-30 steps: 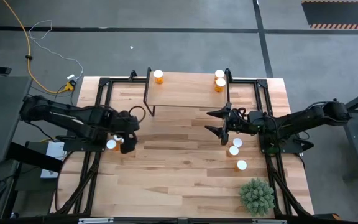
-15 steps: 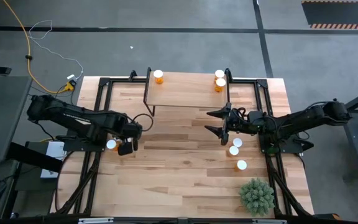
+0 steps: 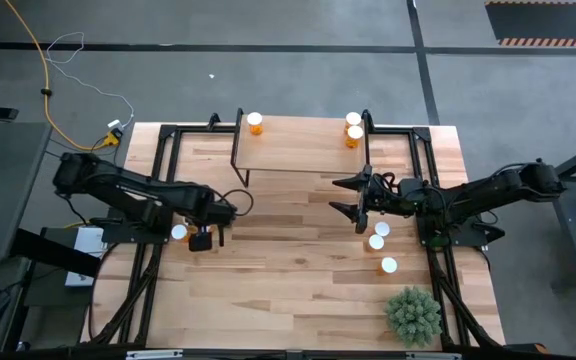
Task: Pick and place medicine bottles onto shelf by color
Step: Put the yellow pill bottle on the shelf
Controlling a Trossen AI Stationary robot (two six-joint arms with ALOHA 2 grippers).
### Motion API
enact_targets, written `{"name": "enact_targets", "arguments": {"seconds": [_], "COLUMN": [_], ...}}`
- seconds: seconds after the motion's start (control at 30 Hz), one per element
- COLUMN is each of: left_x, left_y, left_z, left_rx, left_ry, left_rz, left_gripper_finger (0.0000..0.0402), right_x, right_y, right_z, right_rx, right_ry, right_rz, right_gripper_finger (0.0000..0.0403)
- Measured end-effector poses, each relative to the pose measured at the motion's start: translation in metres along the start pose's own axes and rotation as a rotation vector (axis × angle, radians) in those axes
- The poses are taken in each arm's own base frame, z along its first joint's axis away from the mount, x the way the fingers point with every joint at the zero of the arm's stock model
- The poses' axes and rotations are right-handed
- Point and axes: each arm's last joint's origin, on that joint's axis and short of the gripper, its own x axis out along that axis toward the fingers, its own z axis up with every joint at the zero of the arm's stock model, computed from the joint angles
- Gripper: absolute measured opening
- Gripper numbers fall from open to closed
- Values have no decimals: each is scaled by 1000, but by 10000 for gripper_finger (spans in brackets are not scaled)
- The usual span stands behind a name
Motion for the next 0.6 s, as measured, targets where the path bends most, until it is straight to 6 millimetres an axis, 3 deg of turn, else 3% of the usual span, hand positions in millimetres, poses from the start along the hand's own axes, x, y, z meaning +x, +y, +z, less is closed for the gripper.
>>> {"name": "enact_targets", "arguments": {"seconds": [0.6], "left_x": [26], "left_y": [7], "left_z": [-5], "left_rx": [-48], "left_ry": [88], "left_rz": [-82], "left_gripper_finger": [335], "right_x": [0], "right_y": [0], "right_z": [0], "right_rx": [-1], "right_ry": [0], "right_rz": [0], "right_gripper_finger": [291]}}
